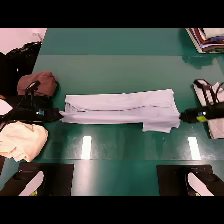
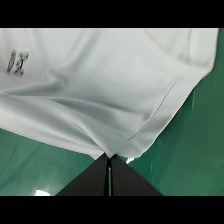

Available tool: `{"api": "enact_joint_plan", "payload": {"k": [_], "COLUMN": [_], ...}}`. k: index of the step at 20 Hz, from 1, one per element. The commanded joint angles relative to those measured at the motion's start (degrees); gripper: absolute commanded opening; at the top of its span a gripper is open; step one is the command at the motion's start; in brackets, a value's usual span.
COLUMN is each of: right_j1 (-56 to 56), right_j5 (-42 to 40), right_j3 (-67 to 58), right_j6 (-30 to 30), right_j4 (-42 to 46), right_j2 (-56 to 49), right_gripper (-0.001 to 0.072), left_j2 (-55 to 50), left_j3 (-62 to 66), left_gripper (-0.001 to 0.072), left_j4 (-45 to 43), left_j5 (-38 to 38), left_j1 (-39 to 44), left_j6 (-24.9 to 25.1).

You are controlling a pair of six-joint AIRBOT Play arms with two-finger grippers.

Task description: Fold the shirts.

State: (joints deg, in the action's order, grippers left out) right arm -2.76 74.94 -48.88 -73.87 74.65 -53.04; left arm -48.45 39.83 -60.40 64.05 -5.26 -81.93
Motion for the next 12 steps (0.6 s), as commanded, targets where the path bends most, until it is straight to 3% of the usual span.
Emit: {"api": "enact_joint_plan", "payload": {"k": [1, 12], "right_j1": [0.0, -2.8], "right_j5": [-3.5, -2.5], "right_j3": [-8.7, -33.0], "right_j6": [1.1, 0.8], "right_j4": [-0.1, -0.2], "right_j2": [-11.5, -34.9], "right_gripper": [0.0011, 0.0012], "left_j2": [-5.3, -30.6], "left_j3": [0.4, 17.7], "left_gripper": [0.0026, 0.0028], "left_j4": [0.6, 5.6], "left_j5": [-8.9, -13.2], "left_j1": [0.0, 0.0], "left_j6": [-0.1, 4.5]}}
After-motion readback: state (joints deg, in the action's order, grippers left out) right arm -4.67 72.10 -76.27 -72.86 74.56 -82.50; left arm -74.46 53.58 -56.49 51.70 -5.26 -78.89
